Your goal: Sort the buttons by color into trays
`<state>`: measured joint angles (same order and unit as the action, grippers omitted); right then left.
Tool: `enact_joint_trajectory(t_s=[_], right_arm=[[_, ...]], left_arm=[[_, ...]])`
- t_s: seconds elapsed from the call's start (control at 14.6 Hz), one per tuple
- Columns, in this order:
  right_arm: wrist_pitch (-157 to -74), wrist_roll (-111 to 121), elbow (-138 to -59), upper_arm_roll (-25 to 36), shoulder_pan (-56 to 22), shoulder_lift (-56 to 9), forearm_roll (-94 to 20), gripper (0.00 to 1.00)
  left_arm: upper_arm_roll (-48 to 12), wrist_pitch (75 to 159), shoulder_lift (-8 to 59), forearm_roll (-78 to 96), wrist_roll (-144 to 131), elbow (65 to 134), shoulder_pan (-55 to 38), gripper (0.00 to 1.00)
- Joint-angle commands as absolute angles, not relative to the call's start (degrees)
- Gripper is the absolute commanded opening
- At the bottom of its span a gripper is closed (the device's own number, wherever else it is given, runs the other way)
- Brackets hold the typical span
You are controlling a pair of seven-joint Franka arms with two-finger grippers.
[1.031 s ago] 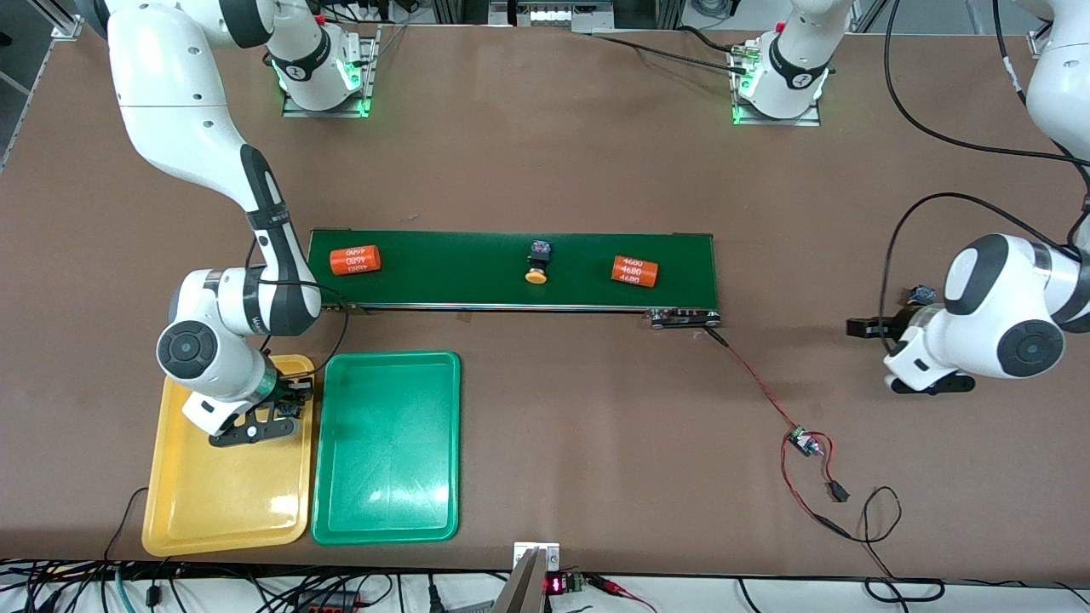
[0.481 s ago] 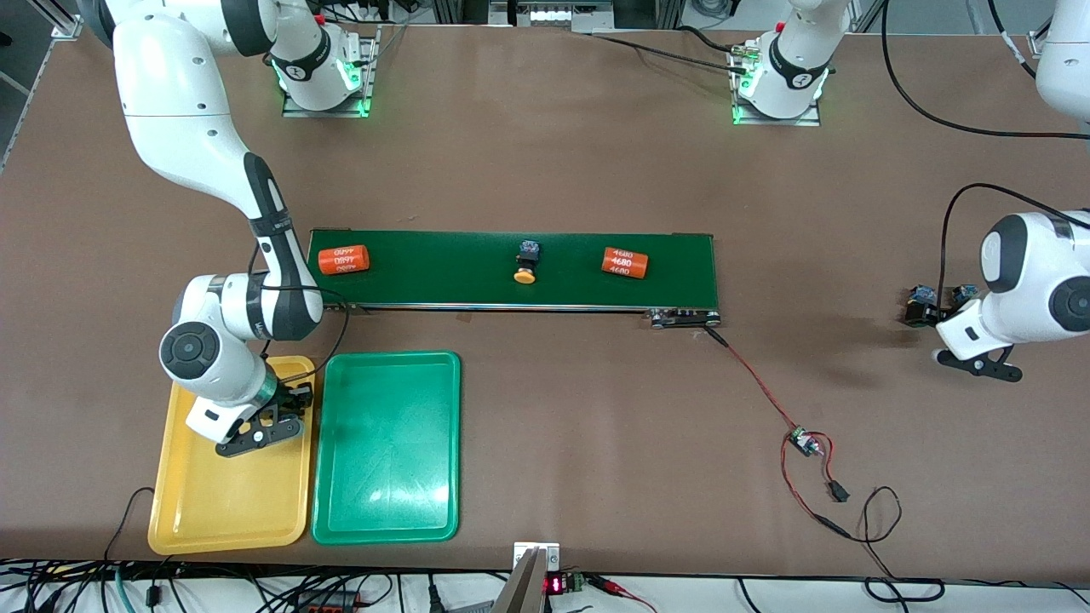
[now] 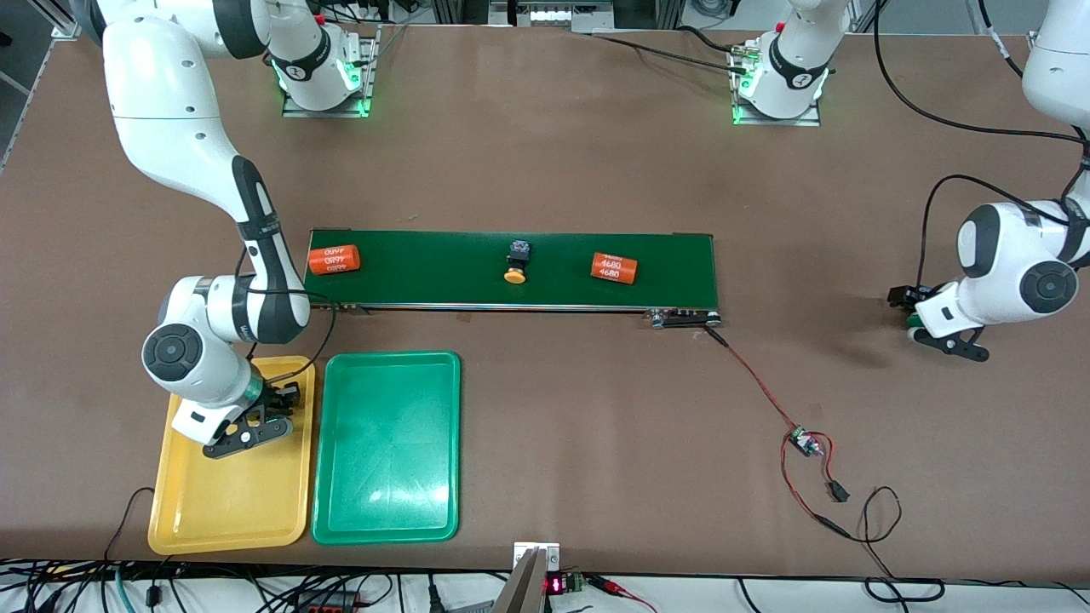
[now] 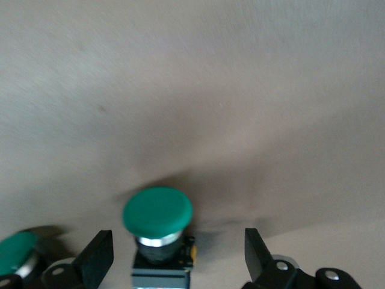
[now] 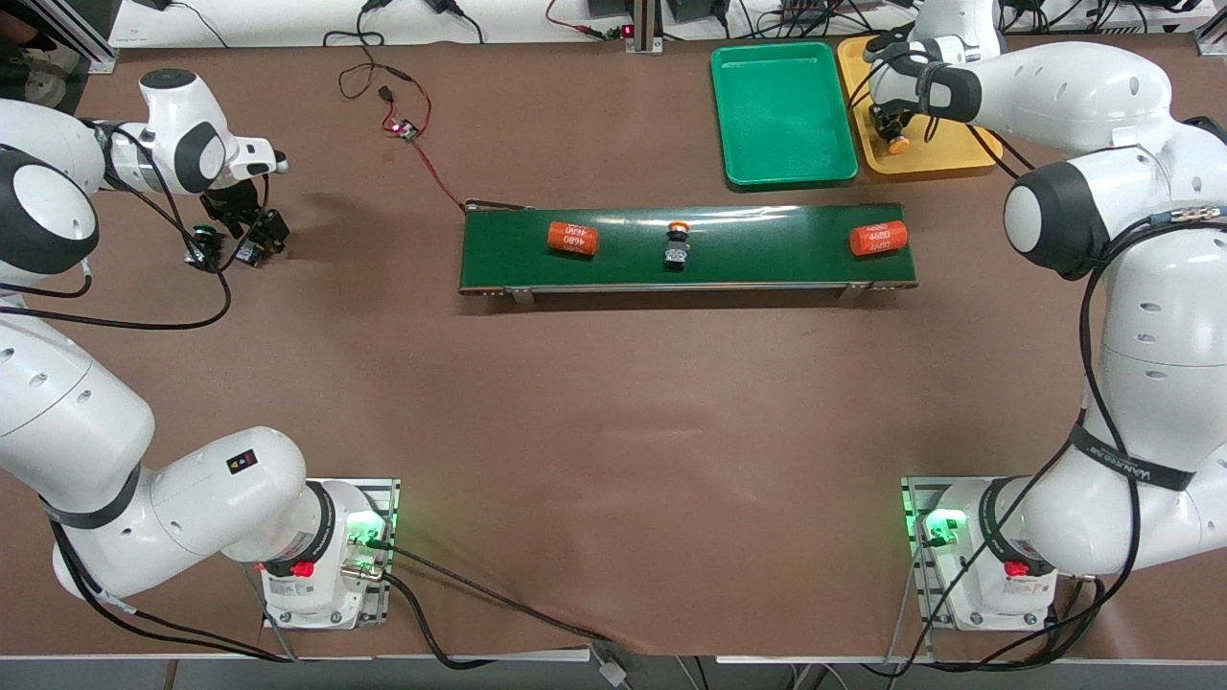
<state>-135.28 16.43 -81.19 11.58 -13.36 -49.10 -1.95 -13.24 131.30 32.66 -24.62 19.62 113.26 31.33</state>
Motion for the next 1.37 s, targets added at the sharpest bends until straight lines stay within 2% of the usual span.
enact_joint_trajectory(t_s=[0.0, 0.07, 0.14, 0.27, 0.55, 0.69, 0.96, 1.17, 1.31], right_arm=[[-135.18, 16.70, -79.72, 10.37, -12.83, -49.49, -2.89, 1.00], [-134.91, 16.09, -79.80, 10.20, -13.18, -48.79, -4.90, 1.00], [-134.30, 15.82, -80.15, 10.20, -14.23, -47.91, -6.23, 1.00], [-127.83, 13.64, -80.07, 10.28, -15.20, -44.58, -6.42, 1.00], [-114.99, 5.47, -80.24, 10.28, -19.85, -37.72, -6.42, 1.00], [-112.68, 1.77, -81.81, 10.28, -21.96, -34.73, -6.42, 1.00], [-112.59, -5.69, -87.09, 10.20, -27.41, -30.07, -6.50, 1.00], [-114.51, -11.06, -91.65, 10.20, -31.36, -27.87, -6.50, 1.00], [-116.19, -16.14, -92.63, 10.20, -34.00, -27.69, -6.50, 1.00]], left_arm=[[-11.60, 131.92, 30.85, -23.20, 21.62, 115.14, 30.67, 0.53], [-11.60, 131.75, 30.68, -23.20, 21.62, 115.14, 30.67, 0.36], [-11.60, 131.66, 30.33, -23.20, 21.62, 114.79, 30.67, 0.24], [-12.12, 131.22, 29.71, -23.38, 21.62, 114.35, 30.32, 0.15], [-17.39, 131.13, 28.04, -23.29, 21.36, 113.65, 29.71, 0.12], [-20.29, 128.34, 27.69, -23.20, 21.44, 112.24, 29.62, 0.12], [-29.68, 120.78, 25.23, -22.16, 20.92, 111.88, 29.62, 0.12], [-30.59, 118.22, 25.05, -9.88, 14.89, 111.88, 28.75, 0.12], [-30.93, 116.73, 24.79, -8.00, 5.50, 111.88, 25.77, 0.13]])
